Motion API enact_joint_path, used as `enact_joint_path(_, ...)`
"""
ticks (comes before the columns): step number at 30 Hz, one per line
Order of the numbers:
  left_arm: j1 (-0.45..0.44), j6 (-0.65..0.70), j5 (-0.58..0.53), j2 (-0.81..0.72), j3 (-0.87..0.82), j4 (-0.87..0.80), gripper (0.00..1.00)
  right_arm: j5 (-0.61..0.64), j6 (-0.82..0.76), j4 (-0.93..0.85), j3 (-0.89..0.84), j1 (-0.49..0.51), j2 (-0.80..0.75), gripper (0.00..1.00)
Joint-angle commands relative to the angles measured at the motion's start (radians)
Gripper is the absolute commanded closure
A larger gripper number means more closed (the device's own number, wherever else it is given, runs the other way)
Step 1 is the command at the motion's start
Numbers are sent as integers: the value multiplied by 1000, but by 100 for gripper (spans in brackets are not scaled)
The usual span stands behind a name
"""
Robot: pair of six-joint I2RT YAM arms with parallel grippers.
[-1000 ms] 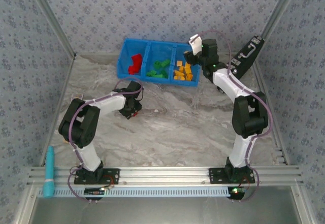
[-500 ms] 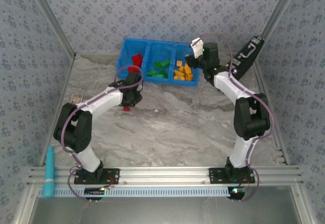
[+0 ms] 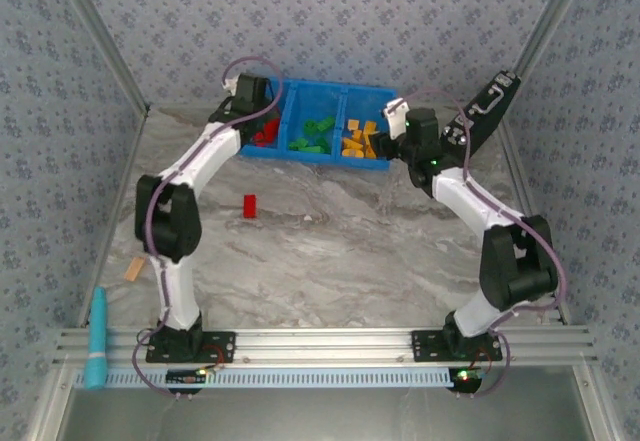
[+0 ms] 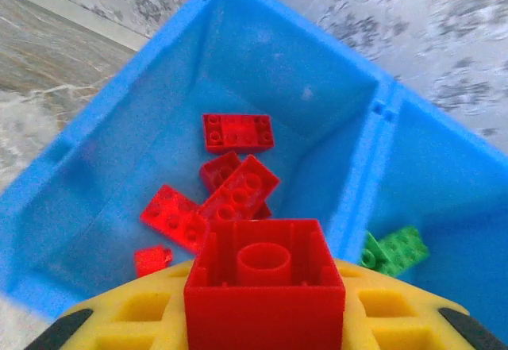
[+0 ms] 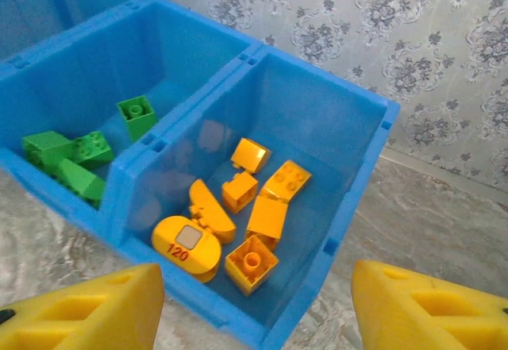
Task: Sort the legos into containers by color
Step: Place the lego in the container, then pick up the lego from the middle-left of the table.
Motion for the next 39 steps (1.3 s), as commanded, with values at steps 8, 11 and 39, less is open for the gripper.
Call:
enact_joint_path(8, -3, 54, -5, 173, 241, -75, 52, 39, 48, -85, -91, 69, -140, 34)
enact_joint_path(11, -2, 81, -28, 143, 225, -83, 42, 42, 41, -97, -106, 69, -158, 34)
enact_joint_path(39, -80, 296, -145, -493, -769, -153, 38, 63, 117, -156, -175, 66, -260, 32)
